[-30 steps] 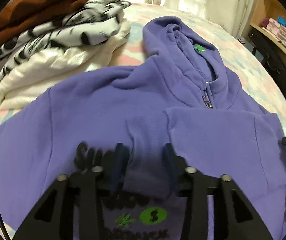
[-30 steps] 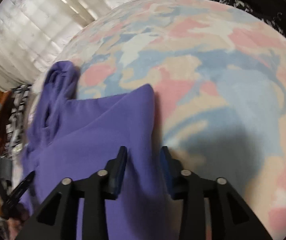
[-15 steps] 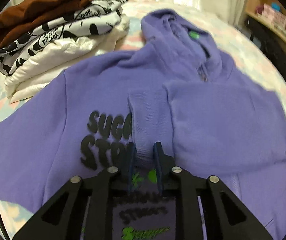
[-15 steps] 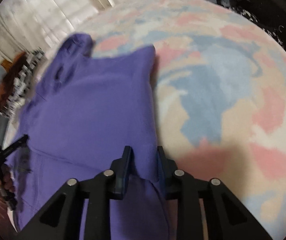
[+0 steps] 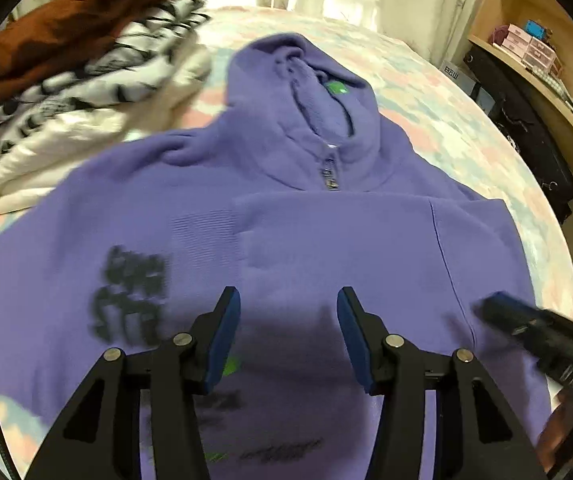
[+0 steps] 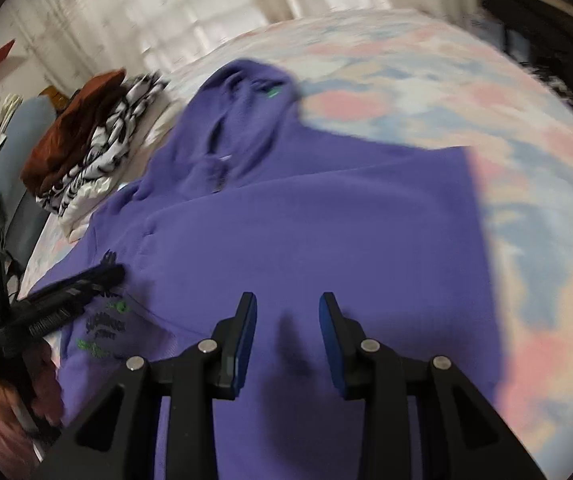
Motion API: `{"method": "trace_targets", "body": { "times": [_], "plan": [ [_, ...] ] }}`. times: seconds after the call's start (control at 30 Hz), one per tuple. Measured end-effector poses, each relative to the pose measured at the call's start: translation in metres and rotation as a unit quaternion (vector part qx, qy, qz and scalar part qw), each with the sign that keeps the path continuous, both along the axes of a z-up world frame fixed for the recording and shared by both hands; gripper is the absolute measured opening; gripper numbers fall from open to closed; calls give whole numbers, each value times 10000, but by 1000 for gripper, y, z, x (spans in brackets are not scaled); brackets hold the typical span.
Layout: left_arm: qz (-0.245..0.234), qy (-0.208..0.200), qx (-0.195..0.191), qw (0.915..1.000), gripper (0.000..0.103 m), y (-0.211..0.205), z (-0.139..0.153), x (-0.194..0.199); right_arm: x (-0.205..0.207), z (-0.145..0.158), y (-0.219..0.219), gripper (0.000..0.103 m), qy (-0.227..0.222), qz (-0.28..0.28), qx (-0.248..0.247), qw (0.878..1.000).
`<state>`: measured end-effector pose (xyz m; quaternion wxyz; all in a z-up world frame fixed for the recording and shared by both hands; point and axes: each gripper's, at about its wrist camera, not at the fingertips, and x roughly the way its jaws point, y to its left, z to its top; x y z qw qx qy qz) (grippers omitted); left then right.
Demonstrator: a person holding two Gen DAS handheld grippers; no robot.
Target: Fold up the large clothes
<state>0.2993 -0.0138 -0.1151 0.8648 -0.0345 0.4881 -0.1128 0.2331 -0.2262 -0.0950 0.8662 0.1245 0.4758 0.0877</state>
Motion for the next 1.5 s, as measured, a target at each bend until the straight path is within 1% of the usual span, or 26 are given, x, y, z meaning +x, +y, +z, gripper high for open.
{"method": "trace_targets", "body": {
  "times": [0.07, 0.13, 0.17, 0.2, 0.23, 0.27, 0.33, 0.37, 0.4, 0.43, 0.5, 0.53, 0.57, 0.6, 0.63, 0.73, 0.87, 1.07, 1.23, 1.33, 1.4, 1.5],
  "plan": [
    [84, -7, 159, 9998, 44, -12, -14, 12, 19, -13, 13, 32, 69, -1, 115, 9999],
    [207, 47, 301, 9993, 40, -15, -26, 22, 29, -23, 13, 32, 92, -182, 19, 9998],
    [224, 61, 264, 9994, 40, -14, -30, 27, 38, -29, 4, 32, 108, -388, -77, 9992],
    [223, 45, 185, 9996, 38, -11, -31, 30, 43, -33, -4, 29, 85, -564, -205, 9982],
    [241, 40, 119, 9996, 35, -8, -31, 32, 47, -35, -17, 29, 46, -734, -296, 9969],
    [255, 70, 31, 9996, 31, -3, -30, 34, 49, -35, -29, 25, 6, -857, -279, 9959],
    [183, 125, -184, 9996, 30, 5, -29, 35, 43, -34, -68, 23, -45, -1277, -292, 9914],
    [142, 124, -239, 9995, 30, 8, -27, 35, 39, -33, -83, 23, -62, -1392, -254, 9899],
    [101, 120, -260, 9995, 30, 9, -27, 34, 32, -32, -101, 20, -91, -1462, -70, 9892],
    [68, 120, -258, 9996, 30, 10, -25, 32, 25, -31, -113, 20, -74, -1531, 26, 9882],
    [69, 132, -305, 9994, 32, 13, -19, 25, 11, -26, -125, 24, -43, -1679, -84, 9858],
    [84, 128, -303, 9994, 35, 13, -15, 20, 3, -23, -129, 24, -19, -1685, -52, 9857],
    [98, 116, -277, 9995, 45, 14, -12, 16, -4, -21, -130, 29, 17, -1706, -56, 9853],
    [139, 69, -211, 9997, 53, 14, -7, 10, -9, -19, -130, 30, 31, -1707, -47, 9853],
    [146, 16, -185, 9997, 54, 15, -4, 4, -17, -15, -127, 30, -2, -1645, 5, 9864],
    [107, -113, -108, 9998, 54, 18, 10, -16, -34, -6, -113, 30, -55, -1521, 48, 9883],
    [130, -195, -130, 9996, 55, 27, 26, -39, -56, 6, -91, 30, -137, -1384, 59, 9903],
    [153, -160, -137, 9997, 55, 43, 37, -76, -84, 16, -66, 31, -144, -1238, 93, 9922],
    [83, -227, -107, 9996, 56, 56, 45, -114, -110, 21, -49, 31, -174, -1154, 100, 9931],
    [-39, -341, 114, 9993, 60, 60, 48, -137, -125, 22, -41, 35, -143, -1120, 168, 9935],
    [-110, -426, 287, 9986, 62, 63, 52, -153, -137, 23, -33, 43, -158, -1098, 167, 9937],
    [-184, -509, 351, 9979, 64, 70, 59, -173, -151, 24, -22, 43, -191, -1059, 128, 9941]
  ]
}}
